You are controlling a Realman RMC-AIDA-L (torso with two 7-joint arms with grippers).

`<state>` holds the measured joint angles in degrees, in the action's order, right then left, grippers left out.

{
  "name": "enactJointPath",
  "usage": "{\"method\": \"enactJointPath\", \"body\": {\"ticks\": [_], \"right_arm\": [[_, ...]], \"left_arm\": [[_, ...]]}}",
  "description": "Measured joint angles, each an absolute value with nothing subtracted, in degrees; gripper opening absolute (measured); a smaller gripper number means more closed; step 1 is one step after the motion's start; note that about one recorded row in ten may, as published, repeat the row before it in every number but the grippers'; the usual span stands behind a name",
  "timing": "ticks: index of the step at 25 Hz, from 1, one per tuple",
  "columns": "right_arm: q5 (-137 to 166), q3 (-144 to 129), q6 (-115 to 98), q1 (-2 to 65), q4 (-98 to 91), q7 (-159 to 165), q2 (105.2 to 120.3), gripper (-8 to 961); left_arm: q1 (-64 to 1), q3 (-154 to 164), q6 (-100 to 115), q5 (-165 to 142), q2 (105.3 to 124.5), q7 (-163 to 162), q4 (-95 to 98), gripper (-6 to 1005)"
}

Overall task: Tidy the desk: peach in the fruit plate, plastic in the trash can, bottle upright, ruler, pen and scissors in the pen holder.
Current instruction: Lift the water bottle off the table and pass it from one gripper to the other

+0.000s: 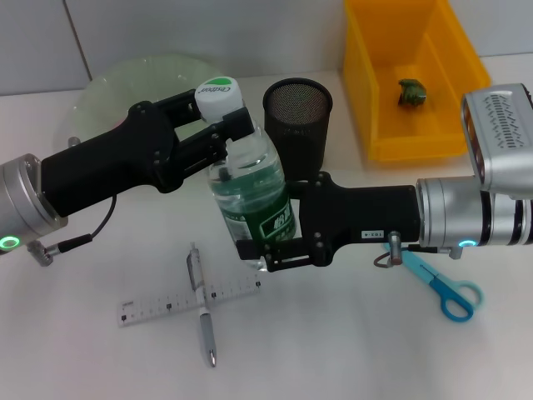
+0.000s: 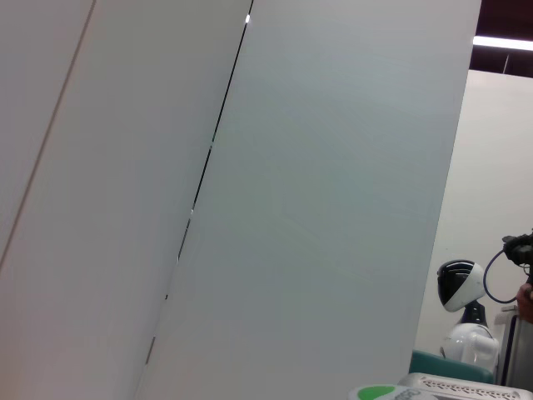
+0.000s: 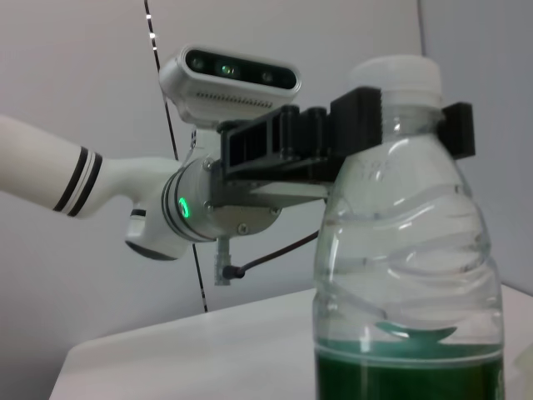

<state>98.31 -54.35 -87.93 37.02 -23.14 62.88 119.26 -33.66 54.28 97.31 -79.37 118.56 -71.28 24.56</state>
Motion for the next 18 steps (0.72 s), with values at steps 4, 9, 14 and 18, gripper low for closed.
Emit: {"method": "enactJointPath", "body": {"ticks": [4,9,14,18], "right_arm": [[98.3,-54.5,-88.0,36.9,-23.5,62.9,119.29,823],[98.3,-54.5,-88.0,36.7,-23.7,62.9,119.32,823],[98.5,-54.5,-88.0,36.7,-23.6,62.9,119.35,823],[98.5,-54.5,-87.9,36.7,-23.6,63.1,119.32,823]], "left_arm": [[-33.7,54.3,97.3,-79.4,118.57,-71.3,24.6,443],[-33.6,54.4,97.4,-79.4,118.56,-71.3,24.7,441],[-33.3,54.4,98.4,-79.1,118.56,-71.3,24.8,443],[-33.2,54.4,98.6,-79.1,118.54,-71.7,25.2,441]]}}
